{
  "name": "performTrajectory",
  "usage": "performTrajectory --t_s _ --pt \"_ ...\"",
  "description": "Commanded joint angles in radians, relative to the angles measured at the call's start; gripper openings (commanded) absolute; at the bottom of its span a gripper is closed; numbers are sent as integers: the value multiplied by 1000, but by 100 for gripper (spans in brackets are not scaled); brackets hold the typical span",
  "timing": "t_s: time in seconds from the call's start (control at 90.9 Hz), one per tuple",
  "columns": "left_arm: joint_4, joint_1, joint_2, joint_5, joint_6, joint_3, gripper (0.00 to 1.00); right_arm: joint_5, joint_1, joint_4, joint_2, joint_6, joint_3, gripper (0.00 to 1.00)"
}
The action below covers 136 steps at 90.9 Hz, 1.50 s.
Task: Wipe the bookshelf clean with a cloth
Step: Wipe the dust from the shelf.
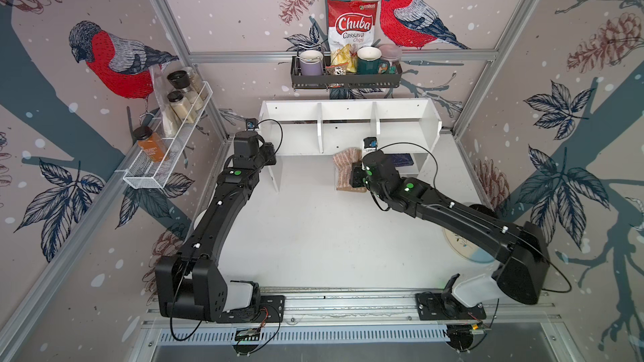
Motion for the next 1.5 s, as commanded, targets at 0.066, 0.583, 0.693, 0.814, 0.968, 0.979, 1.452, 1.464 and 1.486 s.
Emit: performTrajectory --t_s 0.066,0.583,0.693,0.814,0.968,0.979,1.452,1.464,1.486 --pt "51 12 -13 222 -99 -5 0 98 -62 15 9 44 9 0" --pt "68 61 20 366 -99 -2 0 -163 -708 -133 -307 18 -206 0" --pt "86 58 14 386 -109 -5 0 -195 -658 -107 -325 7 -232 0" --pt "82 48 18 376 -116 -5 0 -132 -475 -42 -325 -5 -246 0" --pt "61 25 13 354 -107 -5 0 -15 -217 16 -207 -16 -176 0" --pt "60 25 13 353 -106 -5 0 -9 -204 20 -194 -15 -169 0" --pt "47 23 0 331 -104 -5 0 97 7 198 186 31 -95 0" --pt "46 23 -1 330 -103 -5 0 98 7 201 197 34 -97 0" --pt "45 22 -2 329 -104 -5 0 96 8 205 215 37 -98 0"
